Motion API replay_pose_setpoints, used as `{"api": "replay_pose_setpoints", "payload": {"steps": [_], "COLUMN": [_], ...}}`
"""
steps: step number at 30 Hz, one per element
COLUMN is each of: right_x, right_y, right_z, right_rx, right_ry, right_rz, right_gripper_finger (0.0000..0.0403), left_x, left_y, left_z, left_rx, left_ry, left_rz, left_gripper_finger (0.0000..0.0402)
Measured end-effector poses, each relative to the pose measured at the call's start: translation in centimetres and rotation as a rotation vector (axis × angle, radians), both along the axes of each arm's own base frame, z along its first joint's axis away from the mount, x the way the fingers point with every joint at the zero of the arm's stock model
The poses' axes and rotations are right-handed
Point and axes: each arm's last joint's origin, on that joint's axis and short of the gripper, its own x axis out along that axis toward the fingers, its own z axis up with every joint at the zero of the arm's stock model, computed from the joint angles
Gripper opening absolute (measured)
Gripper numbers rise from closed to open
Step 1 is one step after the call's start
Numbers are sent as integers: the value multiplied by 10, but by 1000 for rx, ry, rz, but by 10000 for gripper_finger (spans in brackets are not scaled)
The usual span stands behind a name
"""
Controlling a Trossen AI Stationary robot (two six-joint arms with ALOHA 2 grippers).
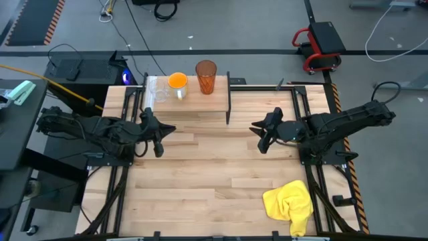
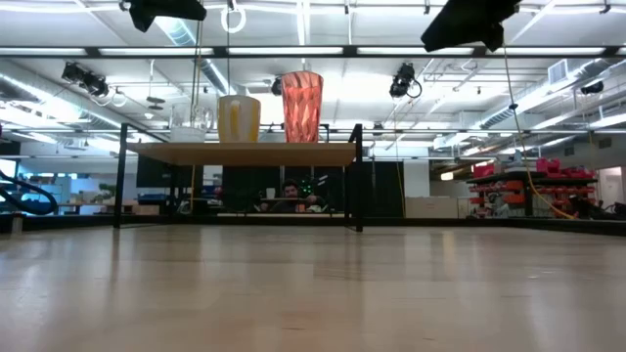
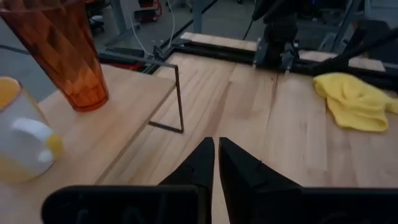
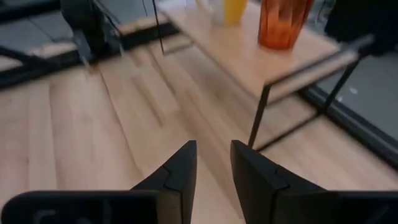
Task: Stack small to large cups/mugs on shelf
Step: Return to Home Position
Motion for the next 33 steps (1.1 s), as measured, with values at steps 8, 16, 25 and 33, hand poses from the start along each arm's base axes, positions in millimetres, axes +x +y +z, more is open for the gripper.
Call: {"api": "replay_pose_setpoints", "payload": {"steps": [8, 16, 25, 33], "right_x": [-1, 0, 21, 53], "right_y": [-6, -18, -37, -46], "right_z": [-2, -2, -20, -37], "right_rx": [57, 323, 429, 423], "right_ry": [45, 27, 257, 437], "right_rz": [-21, -71, -183, -216], "right_gripper_finger": [106, 106, 106, 106], "left_x": [-3, -3, -7, -8], "left_y": [1, 1, 2, 2], "left_z": [-7, -7, -14, -15], "left_rx": [-5, -8, -37, -45], "left_ry": [87, 90, 144, 151], "left_rz": [13, 16, 42, 48], "left_gripper_finger": [40, 35, 43, 37]}}
